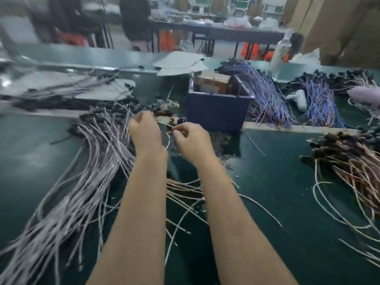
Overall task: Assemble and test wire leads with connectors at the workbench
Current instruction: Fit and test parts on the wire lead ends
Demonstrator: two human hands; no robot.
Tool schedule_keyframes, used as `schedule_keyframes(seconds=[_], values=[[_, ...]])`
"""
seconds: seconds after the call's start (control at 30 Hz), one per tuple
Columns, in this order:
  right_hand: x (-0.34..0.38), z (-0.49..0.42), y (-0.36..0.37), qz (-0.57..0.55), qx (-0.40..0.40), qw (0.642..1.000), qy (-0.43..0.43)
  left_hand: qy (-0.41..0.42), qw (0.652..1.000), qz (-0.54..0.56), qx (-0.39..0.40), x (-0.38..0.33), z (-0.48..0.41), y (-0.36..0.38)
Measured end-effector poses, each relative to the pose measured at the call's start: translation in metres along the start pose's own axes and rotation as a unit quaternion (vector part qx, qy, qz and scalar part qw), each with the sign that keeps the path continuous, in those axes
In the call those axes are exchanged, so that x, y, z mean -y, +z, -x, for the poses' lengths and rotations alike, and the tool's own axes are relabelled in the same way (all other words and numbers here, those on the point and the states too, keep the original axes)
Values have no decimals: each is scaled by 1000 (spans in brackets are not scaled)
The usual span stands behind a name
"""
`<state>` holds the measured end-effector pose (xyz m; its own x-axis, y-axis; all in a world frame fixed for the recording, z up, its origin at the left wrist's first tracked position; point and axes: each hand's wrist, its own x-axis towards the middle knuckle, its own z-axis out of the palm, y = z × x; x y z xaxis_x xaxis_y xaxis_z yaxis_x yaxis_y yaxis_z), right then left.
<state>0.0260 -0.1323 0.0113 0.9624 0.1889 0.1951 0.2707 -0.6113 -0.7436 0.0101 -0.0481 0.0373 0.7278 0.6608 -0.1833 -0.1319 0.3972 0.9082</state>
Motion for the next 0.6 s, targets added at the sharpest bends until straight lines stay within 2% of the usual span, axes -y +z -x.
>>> schedule_keyframes(seconds=[0.07, 0.23, 0.33, 0.43, 0.5, 0.6], values=[[13, -5, 25, -4, 28, 1000, 1, -4, 1000, -9, -23, -4, -19, -23], [34, -16, 67, 14, 52, 998, -21, -34, 992, 45, -112, -18, -45, -54], [44, -23, 84, 2, 74, 997, -22, -49, 986, 78, -137, -24, -59, -62], [52, -29, 100, 42, 130, 990, -20, -60, 982, 110, -139, -27, -66, -66], [55, -31, 107, 56, 123, 991, -6, -63, 981, 113, -143, -28, -68, -67], [54, -34, 111, 37, 64, 997, 29, -69, 980, 113, -148, -27, -69, -67]])
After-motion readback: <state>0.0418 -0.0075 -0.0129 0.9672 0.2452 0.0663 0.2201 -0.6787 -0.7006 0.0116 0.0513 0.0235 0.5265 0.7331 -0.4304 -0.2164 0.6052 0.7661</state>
